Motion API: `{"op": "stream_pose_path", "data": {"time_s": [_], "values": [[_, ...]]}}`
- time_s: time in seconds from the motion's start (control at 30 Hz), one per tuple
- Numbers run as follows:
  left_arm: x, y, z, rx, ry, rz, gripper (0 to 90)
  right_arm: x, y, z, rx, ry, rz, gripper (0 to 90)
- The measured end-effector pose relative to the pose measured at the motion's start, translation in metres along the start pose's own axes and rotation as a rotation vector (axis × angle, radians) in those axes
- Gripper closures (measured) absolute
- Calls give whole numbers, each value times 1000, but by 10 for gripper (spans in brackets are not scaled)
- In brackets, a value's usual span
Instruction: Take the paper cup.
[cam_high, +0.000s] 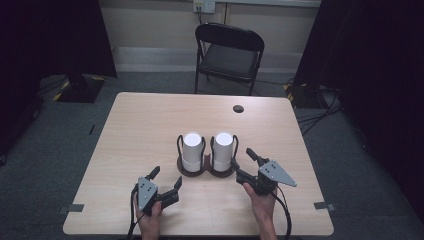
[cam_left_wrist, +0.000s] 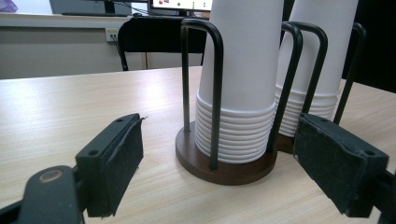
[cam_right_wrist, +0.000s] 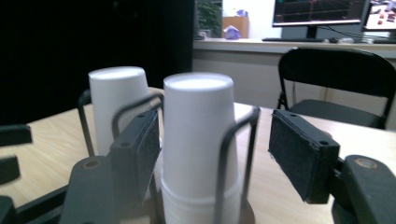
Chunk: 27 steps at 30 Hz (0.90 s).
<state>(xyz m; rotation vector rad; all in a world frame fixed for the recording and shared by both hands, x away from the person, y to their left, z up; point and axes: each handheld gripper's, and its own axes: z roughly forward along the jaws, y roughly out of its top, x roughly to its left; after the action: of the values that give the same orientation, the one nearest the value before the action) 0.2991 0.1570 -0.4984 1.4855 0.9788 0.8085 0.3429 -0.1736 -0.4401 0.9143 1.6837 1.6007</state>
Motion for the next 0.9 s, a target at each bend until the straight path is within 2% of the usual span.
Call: {"op": "stream_pose_path", "data": {"time_s": [0.1, 0.2, 0.43, 0.67, 0.9], "values": [[-1, 0, 0, -1, 1, 2, 158, 0, 8, 7, 21, 6, -23, 316], [0, 0, 0, -5, 1, -5, 158, -1, 15, 15, 25, 32, -23, 290], [0, 0, 0, -7, 3, -5, 158, 1, 26, 33, 43, 50, -36, 232], [0, 0, -1, -9, 1, -5, 158, 2, 31, 56, 71, 72, -34, 235], [0, 0, -1, -11, -1, -8, 158, 1, 29, 70, 102, 75, -30, 253]]}}
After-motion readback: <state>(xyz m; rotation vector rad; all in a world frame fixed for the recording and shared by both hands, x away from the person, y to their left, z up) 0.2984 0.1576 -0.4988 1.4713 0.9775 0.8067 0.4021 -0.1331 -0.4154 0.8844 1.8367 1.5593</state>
